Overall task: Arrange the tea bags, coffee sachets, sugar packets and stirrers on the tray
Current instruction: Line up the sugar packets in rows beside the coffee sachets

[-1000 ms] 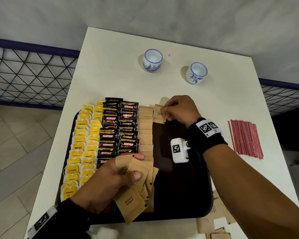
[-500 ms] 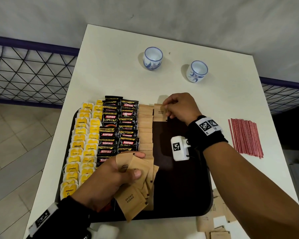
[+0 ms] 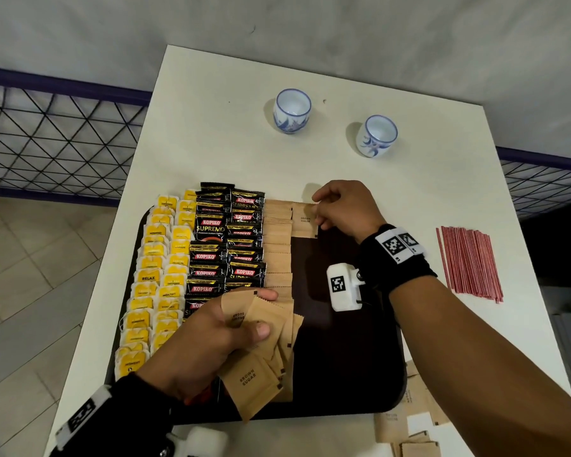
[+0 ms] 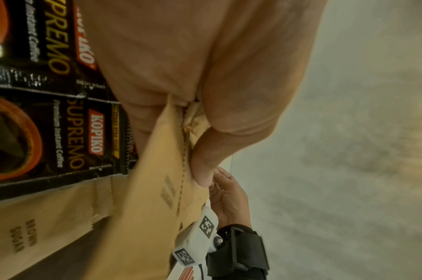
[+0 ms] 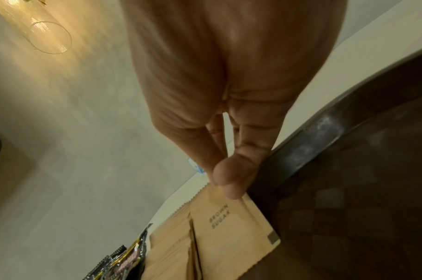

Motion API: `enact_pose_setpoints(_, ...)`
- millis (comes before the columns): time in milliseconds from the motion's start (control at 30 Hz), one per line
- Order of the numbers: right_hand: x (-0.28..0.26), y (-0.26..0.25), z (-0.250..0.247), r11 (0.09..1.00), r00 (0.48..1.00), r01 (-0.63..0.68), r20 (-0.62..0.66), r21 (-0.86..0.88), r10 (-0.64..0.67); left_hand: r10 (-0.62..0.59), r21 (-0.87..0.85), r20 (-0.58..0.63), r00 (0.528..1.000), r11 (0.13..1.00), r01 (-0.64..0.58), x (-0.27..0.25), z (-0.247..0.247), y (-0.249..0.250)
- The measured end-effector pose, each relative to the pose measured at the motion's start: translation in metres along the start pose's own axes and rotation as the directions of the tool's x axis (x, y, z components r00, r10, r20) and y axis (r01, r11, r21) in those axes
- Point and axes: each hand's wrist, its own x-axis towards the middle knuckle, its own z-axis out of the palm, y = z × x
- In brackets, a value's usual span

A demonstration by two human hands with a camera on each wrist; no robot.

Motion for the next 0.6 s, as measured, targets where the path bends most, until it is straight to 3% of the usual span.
enact_pose_setpoints(400,-0.024,0.015,-0.02,0.995,0.993,0.021,-0.113,0.098,-0.01,0.019,-0.015,0.012,1.0,1.0,-0.019,0.003,0.0,0.005)
enact_pose_setpoints(600,-0.035,0.028,-0.009,0.996,0.996,-0.055,-0.071,-0.071,0.05,0.012,0.01,0.007,1.0,1.0,-0.013,0.005,0.003,0.008)
